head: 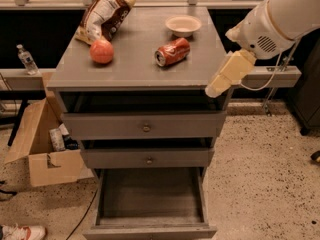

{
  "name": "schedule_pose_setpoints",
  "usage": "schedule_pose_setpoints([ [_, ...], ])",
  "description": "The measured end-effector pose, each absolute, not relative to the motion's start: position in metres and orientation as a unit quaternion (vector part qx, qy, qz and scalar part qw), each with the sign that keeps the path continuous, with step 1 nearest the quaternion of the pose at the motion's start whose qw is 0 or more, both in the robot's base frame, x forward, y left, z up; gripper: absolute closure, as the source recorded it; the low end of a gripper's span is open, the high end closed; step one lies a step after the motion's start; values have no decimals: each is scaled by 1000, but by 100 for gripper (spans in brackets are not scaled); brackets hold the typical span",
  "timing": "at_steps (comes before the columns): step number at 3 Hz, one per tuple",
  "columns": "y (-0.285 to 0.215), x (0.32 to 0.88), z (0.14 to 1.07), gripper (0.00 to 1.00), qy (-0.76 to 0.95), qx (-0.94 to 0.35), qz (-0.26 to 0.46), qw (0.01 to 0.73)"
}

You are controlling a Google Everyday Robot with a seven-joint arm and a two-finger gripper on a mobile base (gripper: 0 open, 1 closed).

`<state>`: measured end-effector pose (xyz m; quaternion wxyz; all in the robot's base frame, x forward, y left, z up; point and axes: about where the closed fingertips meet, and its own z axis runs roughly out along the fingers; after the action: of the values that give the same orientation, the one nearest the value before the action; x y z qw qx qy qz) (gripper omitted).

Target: Place apple into bottom drawer

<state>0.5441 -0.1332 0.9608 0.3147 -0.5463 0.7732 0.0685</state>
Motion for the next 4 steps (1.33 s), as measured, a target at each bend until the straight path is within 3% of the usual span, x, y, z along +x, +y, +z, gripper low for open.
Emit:
schedule_pose_setpoints([
  [2, -128, 549, 958, 0, 774, -543, 74, 318],
  [3, -101, 582, 948, 0, 771, -539, 87, 328],
  [4, -39, 661, 922, 0, 769, -529, 106, 343],
])
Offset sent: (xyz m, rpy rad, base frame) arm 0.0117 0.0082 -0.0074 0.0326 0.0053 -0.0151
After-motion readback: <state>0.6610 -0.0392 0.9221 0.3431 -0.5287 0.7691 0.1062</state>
